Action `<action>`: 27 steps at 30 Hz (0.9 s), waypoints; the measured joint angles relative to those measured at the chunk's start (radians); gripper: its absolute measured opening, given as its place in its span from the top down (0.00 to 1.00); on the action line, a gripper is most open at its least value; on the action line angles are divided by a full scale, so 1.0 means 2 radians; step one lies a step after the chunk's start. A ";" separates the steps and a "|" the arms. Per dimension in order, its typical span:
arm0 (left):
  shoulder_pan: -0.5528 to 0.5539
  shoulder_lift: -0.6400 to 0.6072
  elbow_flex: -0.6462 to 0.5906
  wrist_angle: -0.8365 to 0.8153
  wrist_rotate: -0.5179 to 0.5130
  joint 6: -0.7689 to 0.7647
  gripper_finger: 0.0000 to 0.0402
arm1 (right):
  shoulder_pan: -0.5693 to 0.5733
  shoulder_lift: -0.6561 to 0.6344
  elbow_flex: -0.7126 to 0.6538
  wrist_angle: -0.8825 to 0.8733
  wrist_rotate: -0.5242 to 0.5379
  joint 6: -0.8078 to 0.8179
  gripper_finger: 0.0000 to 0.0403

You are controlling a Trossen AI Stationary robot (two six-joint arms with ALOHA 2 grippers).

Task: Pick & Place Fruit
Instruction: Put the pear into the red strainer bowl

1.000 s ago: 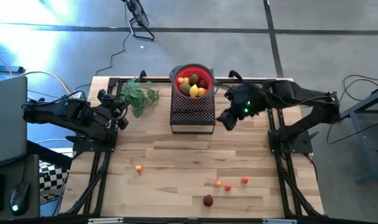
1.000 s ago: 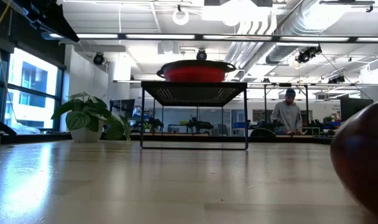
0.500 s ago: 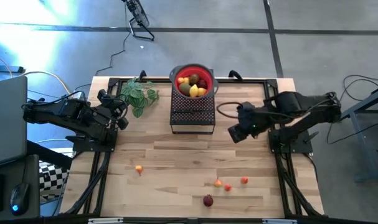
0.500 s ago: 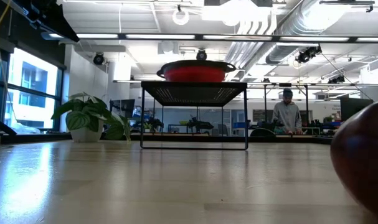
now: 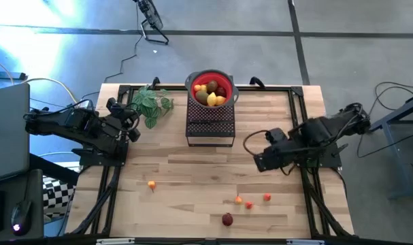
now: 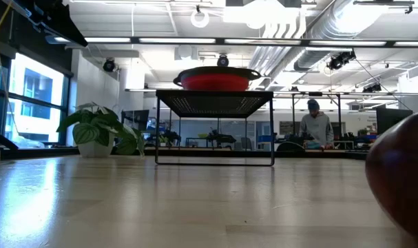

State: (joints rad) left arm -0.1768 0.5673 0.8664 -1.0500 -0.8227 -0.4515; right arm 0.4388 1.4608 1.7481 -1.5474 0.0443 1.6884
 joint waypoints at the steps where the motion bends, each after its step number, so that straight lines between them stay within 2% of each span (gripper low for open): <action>1: 0.000 0.000 0.000 0.000 0.000 0.000 1.00 | 0.006 0.004 0.000 -0.007 -0.001 0.013 0.58; 9: 0.000 0.000 0.000 0.000 0.000 0.000 1.00 | 0.046 0.043 0.000 -0.012 -0.002 0.075 0.58; 14: 0.000 0.000 0.000 0.000 0.000 0.000 1.00 | 0.061 0.076 -0.003 -0.011 -0.037 0.076 0.58; 21: 0.000 0.000 0.000 0.000 0.000 0.000 1.00 | 0.088 0.091 -0.066 -0.009 -0.124 0.108 0.58; 27: 0.000 0.000 0.000 0.000 0.000 0.000 1.00 | 0.116 0.091 -0.122 0.039 -0.110 0.140 0.58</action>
State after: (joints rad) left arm -0.1768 0.5671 0.8665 -1.0500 -0.8227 -0.4511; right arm 0.6708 1.6436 1.5034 -1.4695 -0.1758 1.9681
